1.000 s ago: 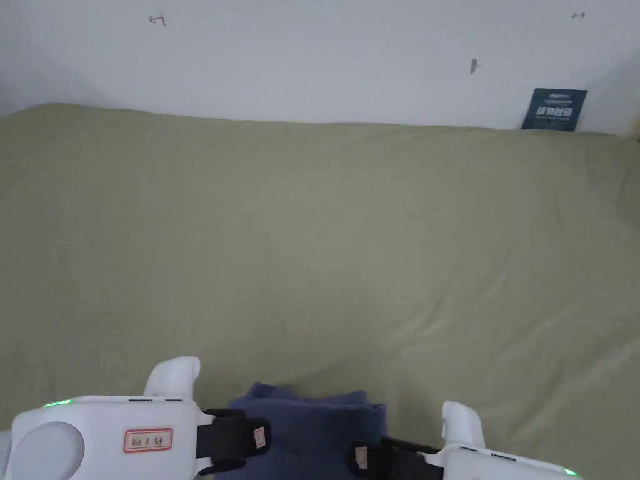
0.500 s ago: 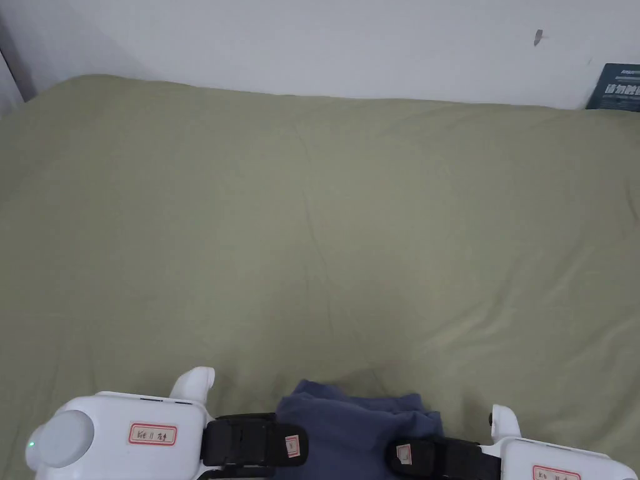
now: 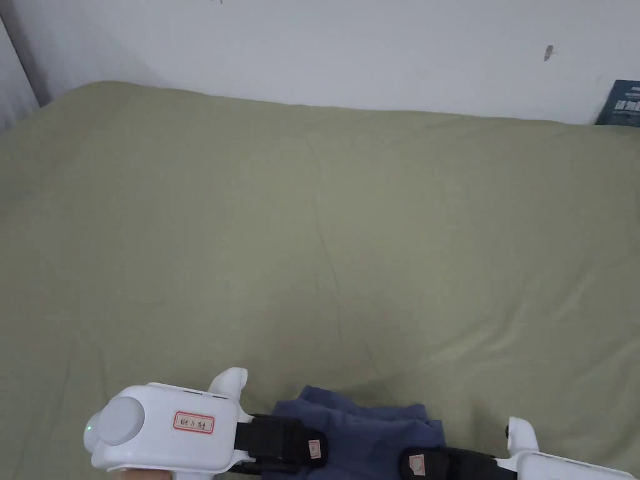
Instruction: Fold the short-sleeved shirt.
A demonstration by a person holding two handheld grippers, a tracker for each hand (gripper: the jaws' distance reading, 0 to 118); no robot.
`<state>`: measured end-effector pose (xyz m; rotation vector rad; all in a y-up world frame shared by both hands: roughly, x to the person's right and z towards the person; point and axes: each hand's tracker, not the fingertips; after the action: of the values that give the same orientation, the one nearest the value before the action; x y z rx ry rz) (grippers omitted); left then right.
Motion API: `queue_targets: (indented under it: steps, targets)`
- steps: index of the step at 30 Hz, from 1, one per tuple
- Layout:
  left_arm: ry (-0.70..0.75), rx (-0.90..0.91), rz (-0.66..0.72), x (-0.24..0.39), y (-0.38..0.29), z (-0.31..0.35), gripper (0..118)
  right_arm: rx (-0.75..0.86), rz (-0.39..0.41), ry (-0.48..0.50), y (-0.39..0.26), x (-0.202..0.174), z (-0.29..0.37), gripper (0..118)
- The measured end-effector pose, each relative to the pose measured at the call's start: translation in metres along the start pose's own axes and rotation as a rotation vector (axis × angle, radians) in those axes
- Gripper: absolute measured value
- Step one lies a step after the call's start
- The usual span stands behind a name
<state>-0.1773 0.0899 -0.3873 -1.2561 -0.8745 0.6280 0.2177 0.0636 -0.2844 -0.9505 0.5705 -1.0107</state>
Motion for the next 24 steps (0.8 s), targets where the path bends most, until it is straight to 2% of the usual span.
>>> queue_targets:
  steps: [3,10,14,17,18,20,21,22,23,24]
  targets:
    - [0.016,0.038,0.009,-0.008,0.011,0.041,37,0.023,0.028,-0.001,-0.004,-0.014,0.01,2]
    - [0.441,0.13,-0.002,-0.068,0.066,0.225,37,0.084,0.093,-0.013,0.0,-0.043,0.03,2]
    - [0.556,0.109,0.019,-0.093,0.102,0.273,37,0.101,0.105,-0.053,0.002,-0.05,0.03,2]
    - [0.56,0.111,0.023,-0.104,0.121,0.283,38,0.105,0.102,-0.068,0.004,-0.049,0.027,2]
    - [0.564,0.101,0.018,-0.106,0.126,0.282,48,0.105,0.1,-0.074,0.004,-0.045,0.026,2]
    - [0.586,0.083,-0.017,-0.105,0.129,0.279,82,0.103,0.093,-0.09,0.006,-0.044,0.023,2]
    - [0.627,0.105,-0.045,-0.111,0.131,0.283,89,0.101,0.091,-0.092,0.008,-0.039,0.024,2]
    - [0.651,0.127,-0.056,-0.112,0.133,0.285,89,0.099,0.091,-0.097,0.009,-0.037,0.024,2]
    - [0.679,0.138,-0.059,-0.112,0.133,0.288,114,0.098,0.092,-0.101,0.01,-0.037,0.024,2]
    - [0.676,0.173,-0.068,-0.111,0.132,0.293,118,0.097,0.096,-0.102,0.01,-0.038,0.024,2]
